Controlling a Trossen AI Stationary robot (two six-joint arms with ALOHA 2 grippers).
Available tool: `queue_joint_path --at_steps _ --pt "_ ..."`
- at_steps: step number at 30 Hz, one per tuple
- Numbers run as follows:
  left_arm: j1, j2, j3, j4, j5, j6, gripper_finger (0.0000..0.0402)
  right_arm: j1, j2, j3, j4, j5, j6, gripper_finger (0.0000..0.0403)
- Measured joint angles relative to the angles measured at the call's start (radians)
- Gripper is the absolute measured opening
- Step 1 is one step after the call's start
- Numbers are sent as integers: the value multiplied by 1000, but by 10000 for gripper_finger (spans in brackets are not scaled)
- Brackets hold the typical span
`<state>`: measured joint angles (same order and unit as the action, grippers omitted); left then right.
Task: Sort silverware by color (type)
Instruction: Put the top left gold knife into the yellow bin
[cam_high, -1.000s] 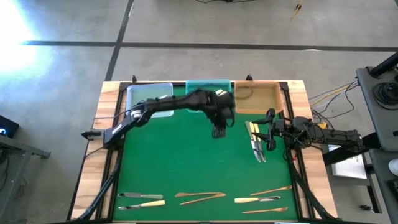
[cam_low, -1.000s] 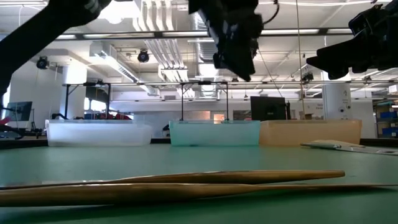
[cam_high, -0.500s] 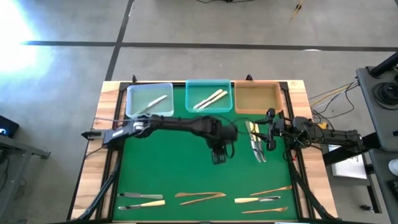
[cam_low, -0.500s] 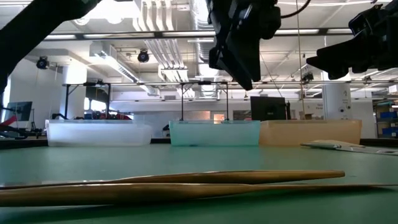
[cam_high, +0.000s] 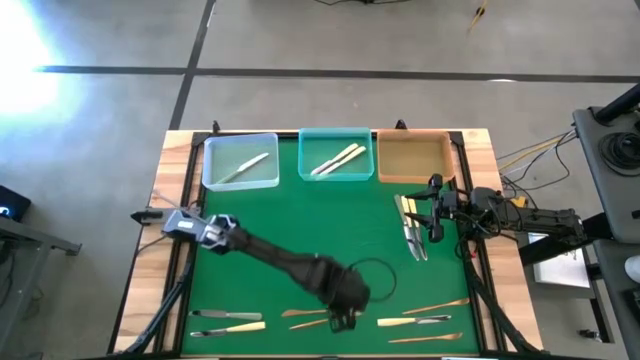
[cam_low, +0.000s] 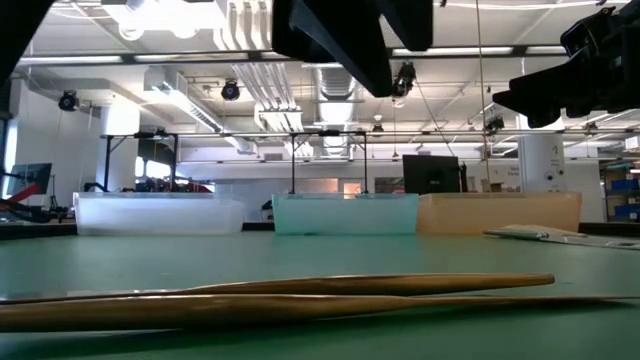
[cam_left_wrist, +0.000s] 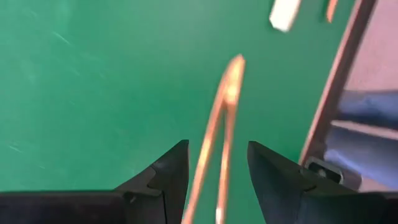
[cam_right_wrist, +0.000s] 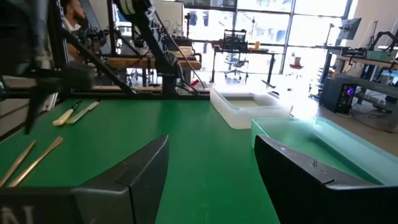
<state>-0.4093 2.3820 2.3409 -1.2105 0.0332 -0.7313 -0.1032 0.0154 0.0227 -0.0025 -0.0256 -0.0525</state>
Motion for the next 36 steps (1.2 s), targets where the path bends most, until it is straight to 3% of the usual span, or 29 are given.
queue_joint_path --at_steps 5,15,36 --pt "-59 23 0 -13 -42 103 145 0 0 0 0 0 0 231" --pt "-117 129 0 -76 -22 200 146 0 0 0 0 0 0 231" --pt "-97 179 2 -63 -62 283 146 0 0 0 0 0 0 231"
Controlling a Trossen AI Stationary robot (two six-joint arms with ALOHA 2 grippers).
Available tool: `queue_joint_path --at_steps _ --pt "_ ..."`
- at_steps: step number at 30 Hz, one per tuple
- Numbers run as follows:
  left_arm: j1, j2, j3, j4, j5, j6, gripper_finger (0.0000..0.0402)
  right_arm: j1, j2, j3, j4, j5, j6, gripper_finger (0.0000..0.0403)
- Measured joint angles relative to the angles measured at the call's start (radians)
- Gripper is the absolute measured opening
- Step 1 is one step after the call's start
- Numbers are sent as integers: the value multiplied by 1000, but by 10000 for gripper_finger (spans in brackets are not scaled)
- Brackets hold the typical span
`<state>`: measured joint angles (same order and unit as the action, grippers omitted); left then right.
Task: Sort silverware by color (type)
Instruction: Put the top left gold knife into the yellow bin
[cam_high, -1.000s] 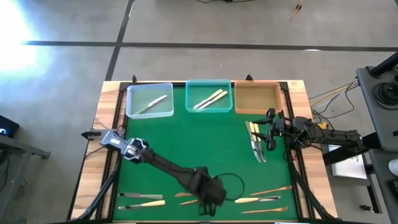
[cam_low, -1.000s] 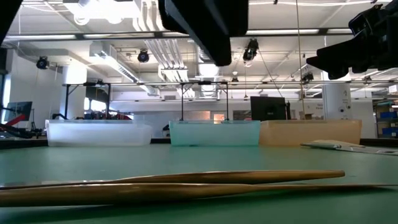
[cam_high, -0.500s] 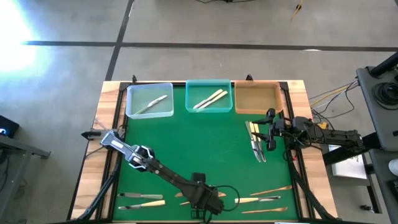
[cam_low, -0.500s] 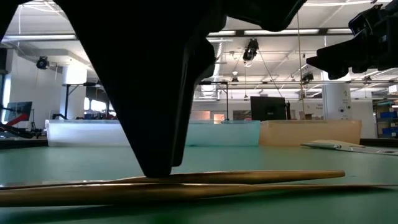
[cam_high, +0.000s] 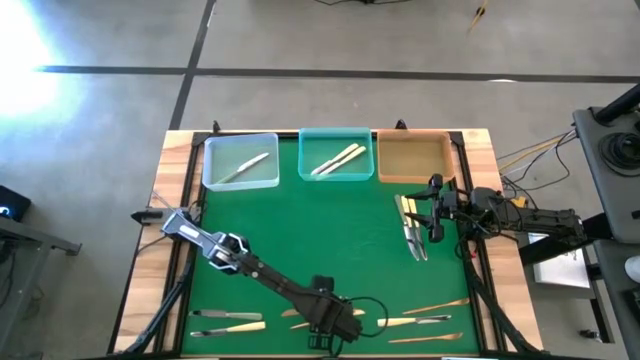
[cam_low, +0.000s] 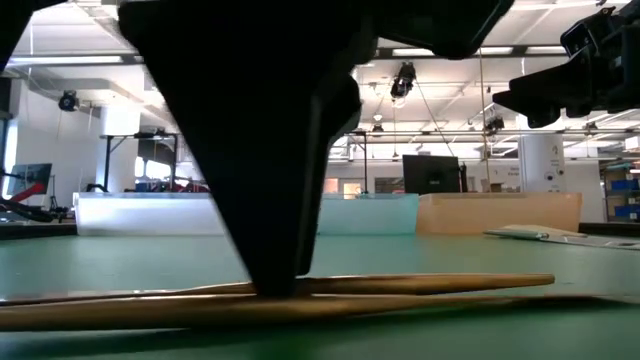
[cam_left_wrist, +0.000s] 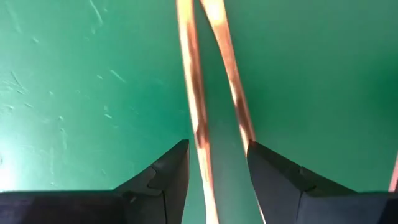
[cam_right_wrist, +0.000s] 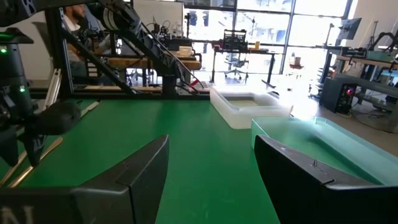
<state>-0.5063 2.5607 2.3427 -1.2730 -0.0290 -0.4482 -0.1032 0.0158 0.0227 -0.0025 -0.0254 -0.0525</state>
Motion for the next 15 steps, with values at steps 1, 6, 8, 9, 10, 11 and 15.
queue_joint_path --at_steps 1,6,8,9,10,11,15 --pt "3 0 0 1 -1 4 146 0 0 0 0 0 0 231" --pt "23 7 -3 9 -14 19 146 0 0 0 0 0 0 231" --pt "34 7 -3 9 -16 20 146 0 0 0 0 -1 0 231" --pt "39 7 -3 9 -18 22 146 0 0 0 0 0 0 231" --pt "44 9 -3 10 -15 25 146 0 0 0 0 0 0 231" --pt "50 13 -3 11 -8 24 146 0 0 0 0 0 0 231" --pt "63 36 2 12 8 20 141 0 0 0 1 0 0 231"
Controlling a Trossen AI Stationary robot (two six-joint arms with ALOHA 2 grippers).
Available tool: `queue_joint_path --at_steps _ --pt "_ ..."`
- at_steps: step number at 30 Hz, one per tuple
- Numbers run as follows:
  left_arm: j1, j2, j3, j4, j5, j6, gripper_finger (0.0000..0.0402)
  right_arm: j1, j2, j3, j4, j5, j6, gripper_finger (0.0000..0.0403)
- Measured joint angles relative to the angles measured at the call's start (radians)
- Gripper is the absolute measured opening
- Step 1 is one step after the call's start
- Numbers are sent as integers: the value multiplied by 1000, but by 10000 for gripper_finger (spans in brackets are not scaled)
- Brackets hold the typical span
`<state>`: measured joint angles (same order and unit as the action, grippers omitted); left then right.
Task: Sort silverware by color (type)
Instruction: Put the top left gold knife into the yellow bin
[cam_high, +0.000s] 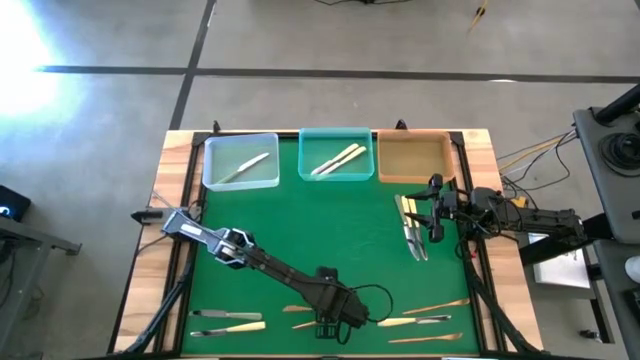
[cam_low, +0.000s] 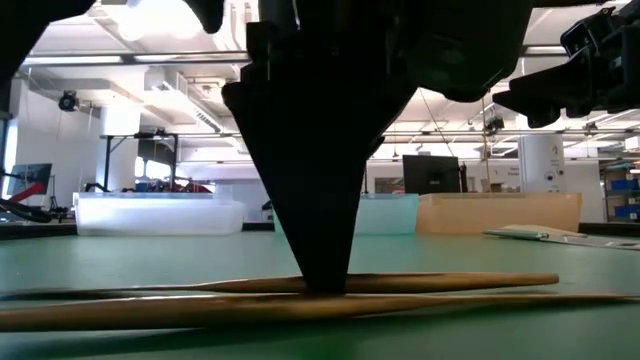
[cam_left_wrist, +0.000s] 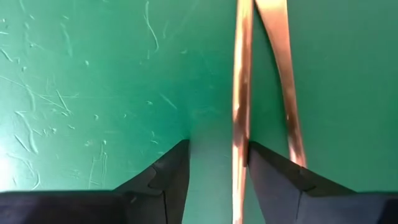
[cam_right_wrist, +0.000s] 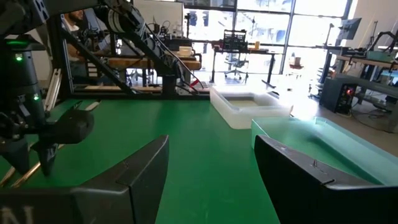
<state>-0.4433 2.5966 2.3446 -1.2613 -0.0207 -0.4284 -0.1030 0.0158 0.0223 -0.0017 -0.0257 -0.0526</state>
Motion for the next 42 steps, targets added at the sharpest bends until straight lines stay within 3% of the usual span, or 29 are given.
queue_joint_path --at_steps 5,12,22,27,32,34,42 --pt "7 52 4 -4 54 -5 108 0 0 0 0 0 0 231" --pt "18 67 6 -10 70 -29 13 0 0 0 0 0 0 231" --pt "67 -14 6 -11 63 -51 5 0 0 0 0 0 0 231" --pt "104 -66 4 6 -42 -63 3 0 0 0 0 0 0 231" --pt "107 -115 7 17 -34 -103 2 0 0 0 0 0 0 231" --pt "115 -131 7 16 -81 -134 2 0 0 0 0 0 0 231" --pt "120 -222 9 30 -198 -291 2 0 0 0 -1 10 -477 231"
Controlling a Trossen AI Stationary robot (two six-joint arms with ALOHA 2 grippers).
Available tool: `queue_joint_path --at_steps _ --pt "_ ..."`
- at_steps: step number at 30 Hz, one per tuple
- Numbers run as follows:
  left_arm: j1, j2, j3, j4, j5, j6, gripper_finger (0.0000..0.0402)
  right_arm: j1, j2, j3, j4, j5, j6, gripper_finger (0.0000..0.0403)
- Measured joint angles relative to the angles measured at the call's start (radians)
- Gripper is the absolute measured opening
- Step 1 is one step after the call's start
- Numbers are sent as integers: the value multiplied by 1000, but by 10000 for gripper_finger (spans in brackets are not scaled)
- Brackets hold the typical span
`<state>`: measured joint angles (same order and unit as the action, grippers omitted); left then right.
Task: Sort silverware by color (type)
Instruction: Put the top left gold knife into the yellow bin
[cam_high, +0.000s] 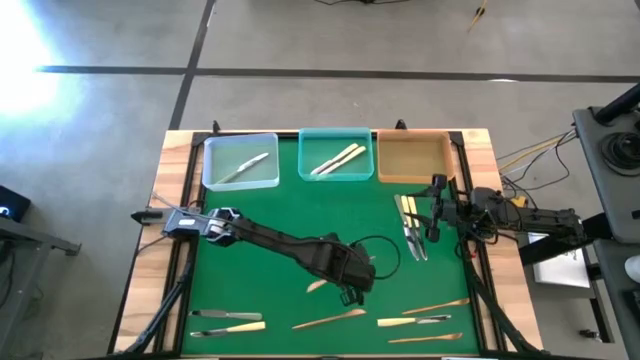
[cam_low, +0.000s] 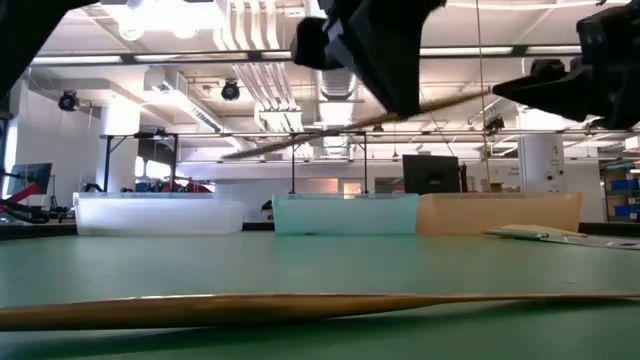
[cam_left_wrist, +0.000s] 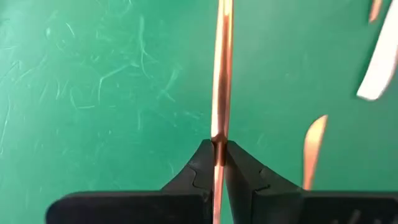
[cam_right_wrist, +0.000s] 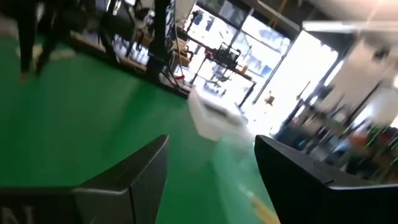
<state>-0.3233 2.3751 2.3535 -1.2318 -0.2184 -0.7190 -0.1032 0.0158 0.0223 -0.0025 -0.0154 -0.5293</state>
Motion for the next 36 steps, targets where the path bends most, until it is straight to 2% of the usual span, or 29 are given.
queue_joint_path --at_steps 3,7,10,12,14,17,22,26,31,36 --pt "1 -43 0 23 -48 -35 2 0 0 0 0 0 -92 231" --pt "1 -111 0 50 -142 -60 2 0 0 -1 4 -1 -130 231" --pt "1 -160 0 79 -233 -91 2 0 0 -1 16 -63 -109 231" --pt "-2 -196 0 115 -294 -95 2 0 0 -1 33 -133 8 231" --pt "-6 -231 1 158 -360 -92 2 0 0 -1 65 -146 126 231" --pt "-12 -261 1 222 -451 -51 2 0 0 -1 152 -77 336 231" --pt "-15 -283 1 261 -551 5 2 0 0 -1 278 30 782 231" --pt "-2 -280 0 257 -560 50 2 0 0 -1 343 70 1072 231" --pt "42 -278 0 273 -561 131 2 0 1 -1 401 96 1323 231" --pt "126 -278 -5 384 -523 310 2 0 13 -1 404 106 1461 231"
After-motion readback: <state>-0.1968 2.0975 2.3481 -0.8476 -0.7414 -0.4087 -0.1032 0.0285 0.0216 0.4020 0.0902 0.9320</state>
